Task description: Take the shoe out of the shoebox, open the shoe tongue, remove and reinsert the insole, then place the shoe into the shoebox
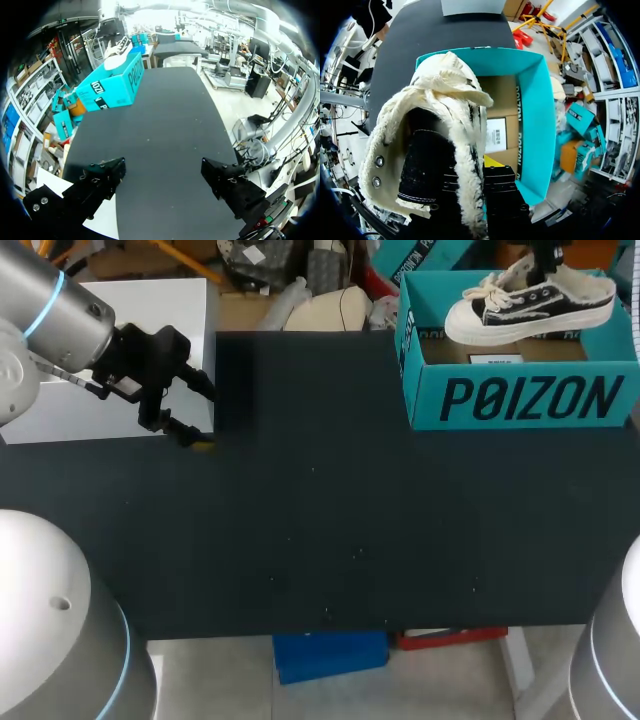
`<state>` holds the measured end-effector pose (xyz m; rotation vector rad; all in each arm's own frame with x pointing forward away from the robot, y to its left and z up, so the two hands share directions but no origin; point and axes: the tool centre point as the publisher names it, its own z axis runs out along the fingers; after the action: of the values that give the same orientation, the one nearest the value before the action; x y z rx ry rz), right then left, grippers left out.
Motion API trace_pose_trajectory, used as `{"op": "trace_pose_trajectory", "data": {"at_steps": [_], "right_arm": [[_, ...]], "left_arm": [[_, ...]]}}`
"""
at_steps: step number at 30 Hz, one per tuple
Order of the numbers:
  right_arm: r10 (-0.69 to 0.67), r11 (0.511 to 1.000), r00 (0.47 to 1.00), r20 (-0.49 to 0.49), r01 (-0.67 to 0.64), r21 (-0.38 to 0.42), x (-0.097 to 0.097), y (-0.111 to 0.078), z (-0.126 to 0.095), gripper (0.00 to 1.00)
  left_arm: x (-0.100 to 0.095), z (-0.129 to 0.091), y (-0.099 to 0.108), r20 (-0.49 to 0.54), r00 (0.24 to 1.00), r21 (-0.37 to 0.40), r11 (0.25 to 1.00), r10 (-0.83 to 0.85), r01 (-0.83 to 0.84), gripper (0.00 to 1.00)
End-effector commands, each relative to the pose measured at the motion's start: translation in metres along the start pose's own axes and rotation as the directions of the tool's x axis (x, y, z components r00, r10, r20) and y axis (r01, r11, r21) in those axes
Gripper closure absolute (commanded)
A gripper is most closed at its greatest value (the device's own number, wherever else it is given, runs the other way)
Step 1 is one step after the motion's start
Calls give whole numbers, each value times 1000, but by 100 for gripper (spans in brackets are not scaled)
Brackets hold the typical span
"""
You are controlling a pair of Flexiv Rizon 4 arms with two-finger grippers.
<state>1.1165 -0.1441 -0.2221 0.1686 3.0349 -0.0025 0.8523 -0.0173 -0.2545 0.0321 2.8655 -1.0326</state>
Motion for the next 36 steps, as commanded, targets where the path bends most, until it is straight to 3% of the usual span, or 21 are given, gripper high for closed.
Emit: {"op": "trace_pose_trajectory", "data": {"at_steps": [1, 15, 36], "right_arm": [[11, 1000, 1000, -7, -11, -15, -11, 0, 11, 100], [30, 997, 999, 26, -28, -69, -20, -3, 48, 100], [9, 989, 999, -33, -13, -149, -20, 4, 126, 100]], "left_arm": [[1, 1, 1, 4, 1000, 0, 1000, 1, -1, 0], [1, 1, 1, 4, 1000, 0, 1000, 1, -1, 0], [1, 1, 1, 4, 1000, 0, 1000, 1, -1, 0]]}}
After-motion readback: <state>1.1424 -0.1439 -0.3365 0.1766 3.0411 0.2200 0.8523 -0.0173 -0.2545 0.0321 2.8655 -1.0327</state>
